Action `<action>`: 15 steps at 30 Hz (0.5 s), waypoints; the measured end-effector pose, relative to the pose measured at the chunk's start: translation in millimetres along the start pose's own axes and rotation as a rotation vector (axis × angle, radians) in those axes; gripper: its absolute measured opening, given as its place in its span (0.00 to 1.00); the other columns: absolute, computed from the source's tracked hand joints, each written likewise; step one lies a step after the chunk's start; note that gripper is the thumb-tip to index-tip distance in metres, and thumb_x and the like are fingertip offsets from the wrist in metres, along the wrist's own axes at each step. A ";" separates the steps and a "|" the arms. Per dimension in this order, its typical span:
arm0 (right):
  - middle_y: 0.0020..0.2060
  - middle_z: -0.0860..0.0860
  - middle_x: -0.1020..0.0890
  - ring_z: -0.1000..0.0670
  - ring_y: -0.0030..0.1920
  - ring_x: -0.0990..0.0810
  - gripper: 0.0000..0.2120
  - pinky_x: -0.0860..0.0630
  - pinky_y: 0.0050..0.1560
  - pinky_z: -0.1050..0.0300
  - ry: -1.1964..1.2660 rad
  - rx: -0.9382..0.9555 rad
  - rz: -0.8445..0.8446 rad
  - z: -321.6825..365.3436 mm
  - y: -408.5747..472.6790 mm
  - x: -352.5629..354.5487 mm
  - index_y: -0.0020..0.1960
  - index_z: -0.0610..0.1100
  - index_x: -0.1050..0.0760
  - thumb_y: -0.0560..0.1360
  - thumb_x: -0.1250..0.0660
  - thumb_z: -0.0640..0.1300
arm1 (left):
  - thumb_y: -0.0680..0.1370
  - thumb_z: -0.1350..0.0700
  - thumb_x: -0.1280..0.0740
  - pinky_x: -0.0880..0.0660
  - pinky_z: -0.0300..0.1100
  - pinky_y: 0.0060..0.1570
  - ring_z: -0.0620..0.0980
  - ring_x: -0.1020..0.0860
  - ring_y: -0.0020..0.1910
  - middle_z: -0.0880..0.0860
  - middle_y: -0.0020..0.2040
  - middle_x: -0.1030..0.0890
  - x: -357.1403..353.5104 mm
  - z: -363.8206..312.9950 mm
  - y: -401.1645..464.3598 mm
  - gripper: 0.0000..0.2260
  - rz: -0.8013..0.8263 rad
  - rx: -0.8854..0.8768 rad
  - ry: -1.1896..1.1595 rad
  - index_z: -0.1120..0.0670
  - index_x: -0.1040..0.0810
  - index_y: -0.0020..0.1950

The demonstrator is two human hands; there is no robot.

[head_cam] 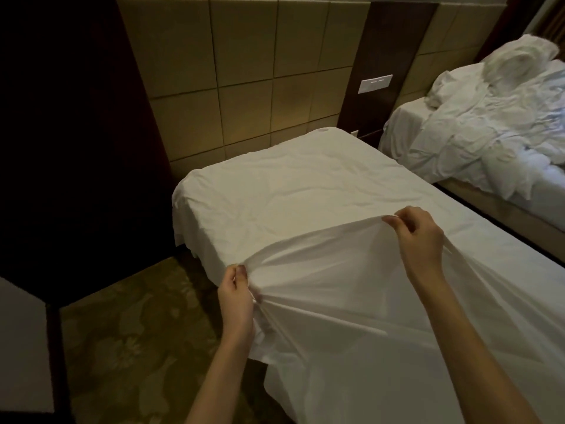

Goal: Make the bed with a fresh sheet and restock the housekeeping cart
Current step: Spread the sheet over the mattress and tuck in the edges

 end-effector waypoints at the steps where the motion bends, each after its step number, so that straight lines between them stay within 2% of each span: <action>1: 0.32 0.53 0.28 0.49 0.38 0.30 0.11 0.38 0.39 0.60 -0.013 0.002 0.011 -4.4 1.7 -14.5 0.36 0.41 0.29 0.74 0.31 0.40 | 0.83 0.54 0.44 0.29 0.43 0.45 0.49 0.25 0.43 0.54 0.44 0.22 1.4 7.4 14.0 0.12 0.008 0.010 0.010 0.55 0.24 0.45; 8: 0.32 0.48 0.26 0.43 0.39 0.27 0.10 0.38 0.39 0.55 -0.154 -0.037 0.309 -71.3 -39.9 -140.5 0.35 0.38 0.26 0.73 0.30 0.38 | 0.83 0.56 0.44 0.35 0.41 0.38 0.51 0.31 0.38 0.57 0.39 0.28 51.8 119.8 37.6 0.15 -0.036 0.195 0.152 0.66 0.28 0.45; 12: 0.33 0.47 0.26 0.43 0.39 0.28 0.10 0.35 0.41 0.51 -0.160 0.000 0.374 -93.2 -55.3 -163.2 0.36 0.37 0.26 0.74 0.31 0.39 | 0.83 0.56 0.44 0.34 0.42 0.39 0.52 0.30 0.40 0.57 0.39 0.28 62.4 155.0 26.9 0.14 -0.069 0.216 0.199 0.66 0.28 0.45; 15: 0.33 0.48 0.26 0.45 0.39 0.29 0.10 0.38 0.40 0.55 -0.131 0.018 0.419 -106.9 -72.8 -179.1 0.36 0.38 0.27 0.75 0.32 0.41 | 0.83 0.56 0.44 0.33 0.41 0.40 0.50 0.29 0.41 0.54 0.40 0.26 73.2 171.3 18.3 0.13 -0.137 0.193 0.208 0.63 0.27 0.46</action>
Point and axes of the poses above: each hand's wrist, its own y-axis towards the middle knuckle, its own x-axis out of the back of the hand, z = x × y, the point moved 7 cm from there along y, towards the middle knuckle
